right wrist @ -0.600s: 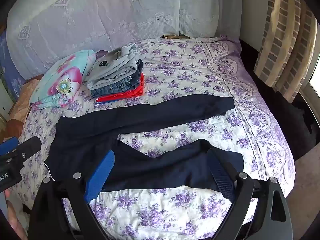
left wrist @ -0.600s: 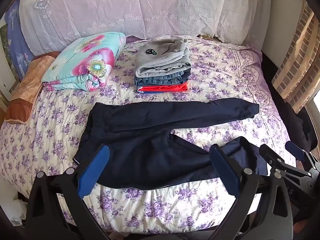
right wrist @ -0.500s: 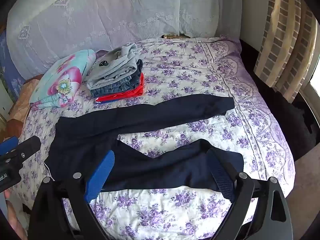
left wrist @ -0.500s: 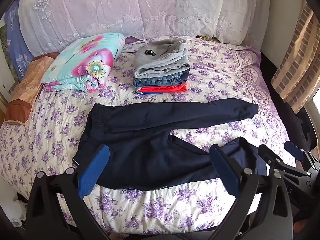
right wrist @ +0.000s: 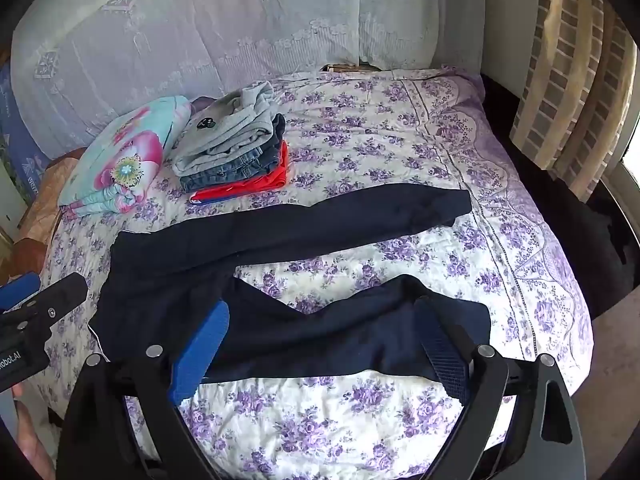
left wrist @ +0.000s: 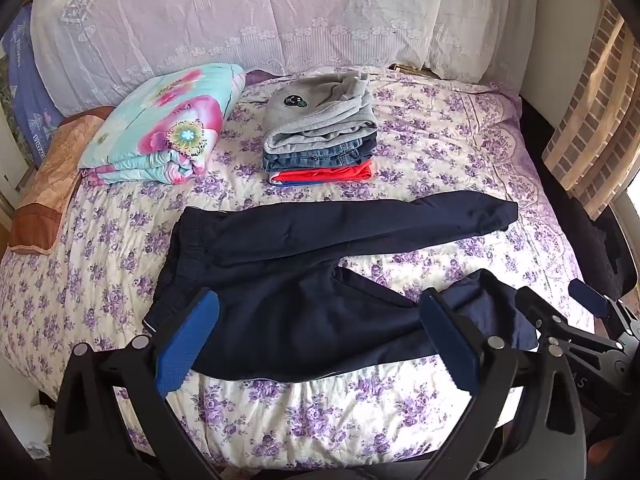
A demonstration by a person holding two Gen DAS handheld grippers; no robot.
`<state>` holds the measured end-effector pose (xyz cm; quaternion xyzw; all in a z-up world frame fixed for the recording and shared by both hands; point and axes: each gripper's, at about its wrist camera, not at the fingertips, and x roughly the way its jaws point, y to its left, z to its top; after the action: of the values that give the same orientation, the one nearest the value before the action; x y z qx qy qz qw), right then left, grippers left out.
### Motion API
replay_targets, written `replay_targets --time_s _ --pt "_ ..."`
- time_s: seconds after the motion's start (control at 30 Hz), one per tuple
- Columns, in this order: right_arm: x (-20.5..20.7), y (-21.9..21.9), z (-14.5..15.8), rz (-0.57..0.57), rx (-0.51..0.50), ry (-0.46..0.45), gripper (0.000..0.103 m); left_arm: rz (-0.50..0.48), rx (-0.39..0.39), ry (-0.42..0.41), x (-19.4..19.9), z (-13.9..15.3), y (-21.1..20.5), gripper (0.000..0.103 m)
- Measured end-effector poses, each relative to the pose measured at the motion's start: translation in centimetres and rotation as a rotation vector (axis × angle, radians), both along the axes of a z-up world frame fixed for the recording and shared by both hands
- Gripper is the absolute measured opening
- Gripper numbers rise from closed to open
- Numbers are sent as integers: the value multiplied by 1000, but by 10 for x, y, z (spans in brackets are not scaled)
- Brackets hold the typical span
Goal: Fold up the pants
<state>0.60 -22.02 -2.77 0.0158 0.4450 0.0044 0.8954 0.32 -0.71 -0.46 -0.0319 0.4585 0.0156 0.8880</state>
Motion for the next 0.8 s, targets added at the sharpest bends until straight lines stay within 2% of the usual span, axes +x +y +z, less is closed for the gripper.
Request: replay_targets --time_s 0.8 --pt "2 4 -4 1 2 11 93 -6 -1 14 -2 -10 3 98"
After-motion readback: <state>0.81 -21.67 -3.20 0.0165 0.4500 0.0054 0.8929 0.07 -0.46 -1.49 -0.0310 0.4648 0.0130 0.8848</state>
